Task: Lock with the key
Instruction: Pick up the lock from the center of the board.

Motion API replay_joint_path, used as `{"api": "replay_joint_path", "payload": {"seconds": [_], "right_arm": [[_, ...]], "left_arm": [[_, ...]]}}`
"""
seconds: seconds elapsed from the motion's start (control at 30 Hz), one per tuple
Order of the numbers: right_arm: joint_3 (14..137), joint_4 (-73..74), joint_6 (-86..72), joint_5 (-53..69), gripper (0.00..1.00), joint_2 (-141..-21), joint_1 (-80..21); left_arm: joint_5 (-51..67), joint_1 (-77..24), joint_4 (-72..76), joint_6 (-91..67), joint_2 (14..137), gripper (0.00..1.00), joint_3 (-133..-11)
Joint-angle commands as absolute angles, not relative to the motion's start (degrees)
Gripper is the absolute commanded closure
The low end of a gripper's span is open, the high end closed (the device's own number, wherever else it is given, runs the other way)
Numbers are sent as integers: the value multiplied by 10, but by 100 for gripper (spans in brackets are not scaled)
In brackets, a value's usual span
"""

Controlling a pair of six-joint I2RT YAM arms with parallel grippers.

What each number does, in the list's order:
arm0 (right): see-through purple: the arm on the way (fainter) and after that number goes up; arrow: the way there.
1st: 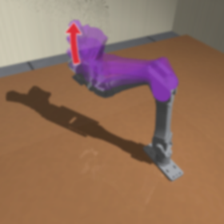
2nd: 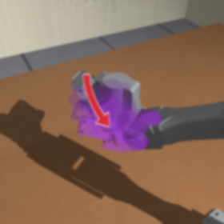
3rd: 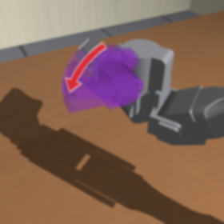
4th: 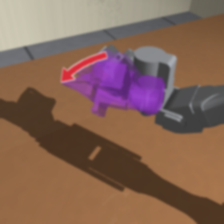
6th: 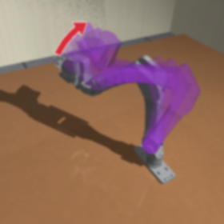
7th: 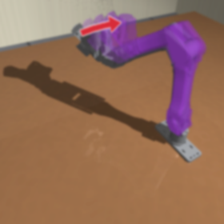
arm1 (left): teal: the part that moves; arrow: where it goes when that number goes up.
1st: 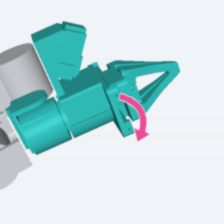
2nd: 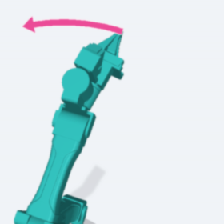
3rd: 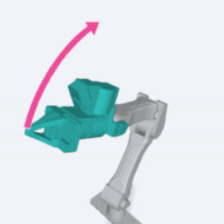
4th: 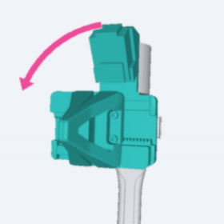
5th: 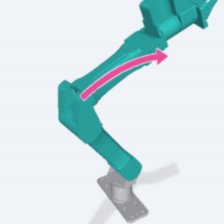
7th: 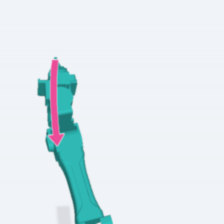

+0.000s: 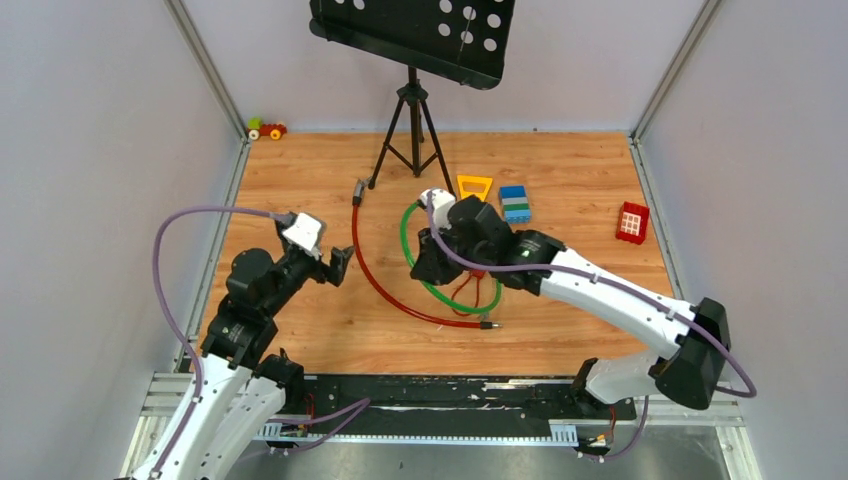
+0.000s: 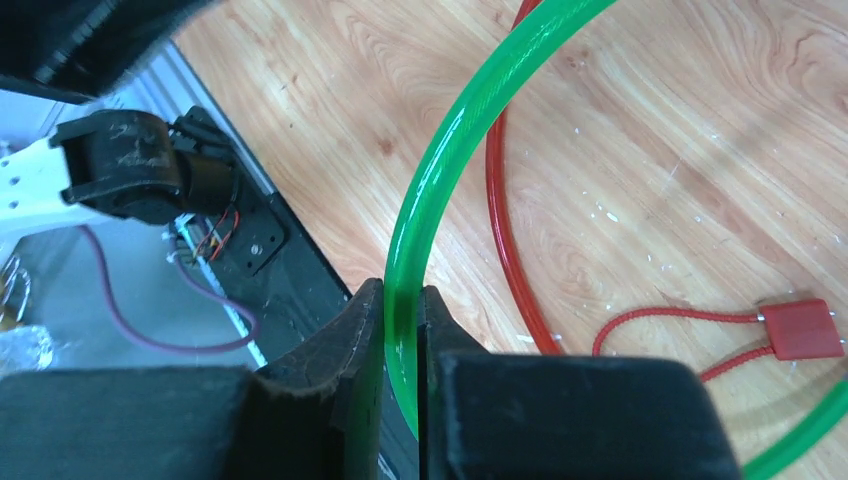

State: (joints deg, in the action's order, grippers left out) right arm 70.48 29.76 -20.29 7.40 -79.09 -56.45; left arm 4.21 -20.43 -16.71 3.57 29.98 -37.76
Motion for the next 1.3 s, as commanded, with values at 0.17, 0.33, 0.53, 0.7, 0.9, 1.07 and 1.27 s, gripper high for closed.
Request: {"api": "replay_joint_path", "payload": {"seconds": [0.17, 0.33, 0.53, 0.7, 0.9, 1.07, 1.27], "right_arm": [[692, 347, -118, 288, 100, -713, -475], [702, 391, -78, 371, 100, -690, -447], [719, 398, -91, 439, 100, -684, -432], [729, 381, -107, 492, 100, -683, -431], [733, 374, -109, 540, 100, -672, -431], [735, 364, -107, 576, 100, -653, -431], [733, 357, -106, 594, 100, -634, -431]], "left_arm": [[410, -211, 43, 289, 254, 21, -288], [468, -243, -55, 467, 250, 21, -311], [486, -282, -42, 503, 268, 23, -315], [461, -310, 11, 456, 308, 28, -311], [461, -314, 70, 428, 340, 29, -305], [452, -315, 102, 401, 360, 29, -299], [439, -315, 124, 382, 392, 48, -302]]}}
